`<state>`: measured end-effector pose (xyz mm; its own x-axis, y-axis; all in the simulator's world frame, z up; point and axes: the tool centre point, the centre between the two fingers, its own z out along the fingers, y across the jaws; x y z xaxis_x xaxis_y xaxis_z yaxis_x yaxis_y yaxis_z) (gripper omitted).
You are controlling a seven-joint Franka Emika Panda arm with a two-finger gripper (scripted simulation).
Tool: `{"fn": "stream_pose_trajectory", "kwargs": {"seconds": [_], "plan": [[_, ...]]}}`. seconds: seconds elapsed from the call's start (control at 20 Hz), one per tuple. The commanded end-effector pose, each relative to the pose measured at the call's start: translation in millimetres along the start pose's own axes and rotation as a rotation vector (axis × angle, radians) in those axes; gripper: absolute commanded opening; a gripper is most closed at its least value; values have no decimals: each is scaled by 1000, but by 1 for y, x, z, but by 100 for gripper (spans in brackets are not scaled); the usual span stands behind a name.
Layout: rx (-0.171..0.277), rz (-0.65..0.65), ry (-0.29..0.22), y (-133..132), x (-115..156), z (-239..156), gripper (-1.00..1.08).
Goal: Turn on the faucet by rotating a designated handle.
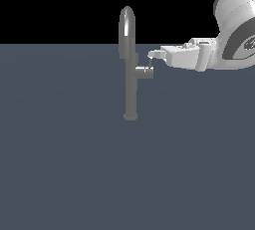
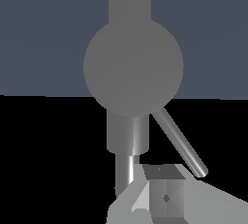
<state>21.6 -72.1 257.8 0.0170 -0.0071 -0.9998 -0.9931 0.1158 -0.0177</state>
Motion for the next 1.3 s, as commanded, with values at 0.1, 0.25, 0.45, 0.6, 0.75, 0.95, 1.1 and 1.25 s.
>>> {"fn": "stream_pose_trajectory", "kwargs": {"seconds": [0.1, 0.25, 0.45, 0.6, 0.75, 0.95, 1.1, 1.25], "plan": [[-6, 13, -4, 19, 11, 0, -100], [-8, 15, -5, 30, 16, 0, -100], [-6, 3, -4, 29, 18, 0, -100], [-7, 11, -5, 40, 34, 0, -100], [-8, 16, -5, 46, 45, 0, -100], [-8, -5, -5, 40, 46, 0, -100], [-8, 9, -5, 45, 67, 0, -100], [-11, -26, -8, 38, 49, 0, -100]]}}
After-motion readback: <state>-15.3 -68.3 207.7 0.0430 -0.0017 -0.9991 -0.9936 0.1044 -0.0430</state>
